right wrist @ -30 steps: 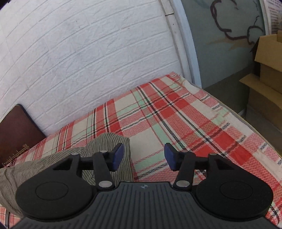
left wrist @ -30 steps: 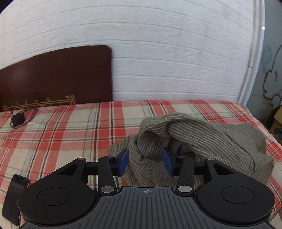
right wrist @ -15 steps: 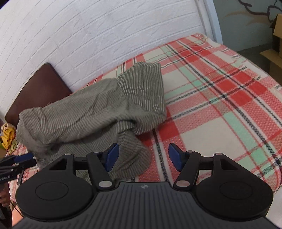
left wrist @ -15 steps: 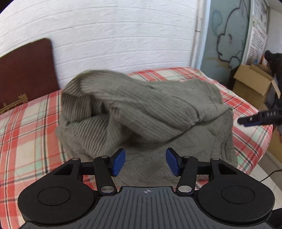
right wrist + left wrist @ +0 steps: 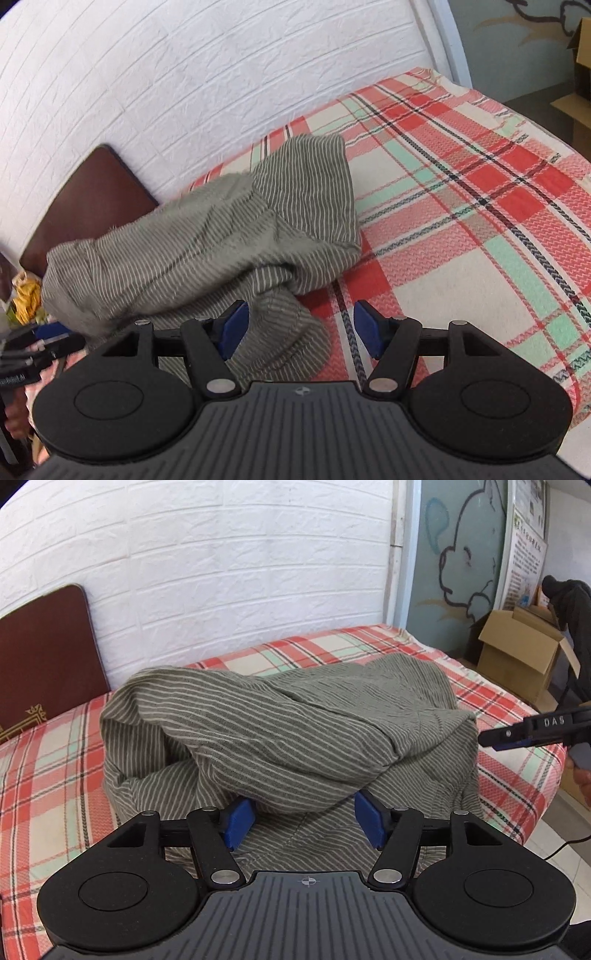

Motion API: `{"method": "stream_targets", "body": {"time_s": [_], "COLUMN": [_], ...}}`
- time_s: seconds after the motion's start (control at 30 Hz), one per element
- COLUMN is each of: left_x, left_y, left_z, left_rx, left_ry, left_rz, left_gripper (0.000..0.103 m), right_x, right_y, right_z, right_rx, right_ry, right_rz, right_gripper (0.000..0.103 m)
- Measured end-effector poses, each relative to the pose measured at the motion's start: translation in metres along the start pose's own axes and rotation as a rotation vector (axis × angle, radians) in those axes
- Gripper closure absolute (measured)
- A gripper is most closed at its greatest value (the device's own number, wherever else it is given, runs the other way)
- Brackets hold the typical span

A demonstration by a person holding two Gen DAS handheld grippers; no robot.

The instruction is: Fold clothes

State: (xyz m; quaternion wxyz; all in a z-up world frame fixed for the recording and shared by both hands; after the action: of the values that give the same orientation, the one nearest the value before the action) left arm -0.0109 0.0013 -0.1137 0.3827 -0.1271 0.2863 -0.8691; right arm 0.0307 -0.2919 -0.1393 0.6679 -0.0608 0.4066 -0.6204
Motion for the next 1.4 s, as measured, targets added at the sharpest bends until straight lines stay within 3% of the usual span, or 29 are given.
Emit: {"method": "stream_targets", "body": {"time_s": [0.37, 0.73, 0.77, 0.87, 1.23, 1.4], "left_x": [0.026, 0.058, 0.060, 0.057, -0.004, -0.010], "left_y": [0.005, 0.004, 0.003, 0.000, -0.036, -0.063], "left_z": [0.038, 0.057, 0.058, 0.058, 0.029, 0.041], "left_rx": [0.054, 0.092, 0.096, 0.094, 0.039, 0.111], "left_ry": [0.088, 0.156, 0.162, 0.173, 0.101, 0.073], "left_rz": [-0.063, -0.110, -0.114, -0.087, 0.067, 0.018], "left_gripper": [0.025, 0.023, 0.022, 0.021, 0.017, 0.016], "right_x": [0.010, 0.031, 0.034, 0.036, -0.018, -0.035], "right_y": [0.013, 0.066, 0.070, 0.077, 0.026, 0.017], "right_z": [0.045, 0.066, 0.065, 0.067, 0.108, 0.114], "right_rx": [0.067, 0.001, -0.018, -0.070, 0.080, 0.102], "right_ry": [0.066, 0.088, 0.096, 0.118, -0.019, -0.040], "right_rz": [0.004, -0.072, -0.060, 0.002, 0.104, 0.140], "right_gripper": [0.036, 0.036, 0.043, 0.100, 0.100, 0.100]}}
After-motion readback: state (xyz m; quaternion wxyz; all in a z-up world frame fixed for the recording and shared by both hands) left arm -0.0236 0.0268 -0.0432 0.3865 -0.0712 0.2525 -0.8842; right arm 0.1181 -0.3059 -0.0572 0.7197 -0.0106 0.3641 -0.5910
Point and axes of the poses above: each gripper's, at about its wrist camera, not at the fingertips, and y roughly the way its jaws point, x to its right, z to its top, the point moved 3 cm from there along y, roughly the way its jaws point, and after that the axes turned 3 degrees about x, right-handed, at the moved point
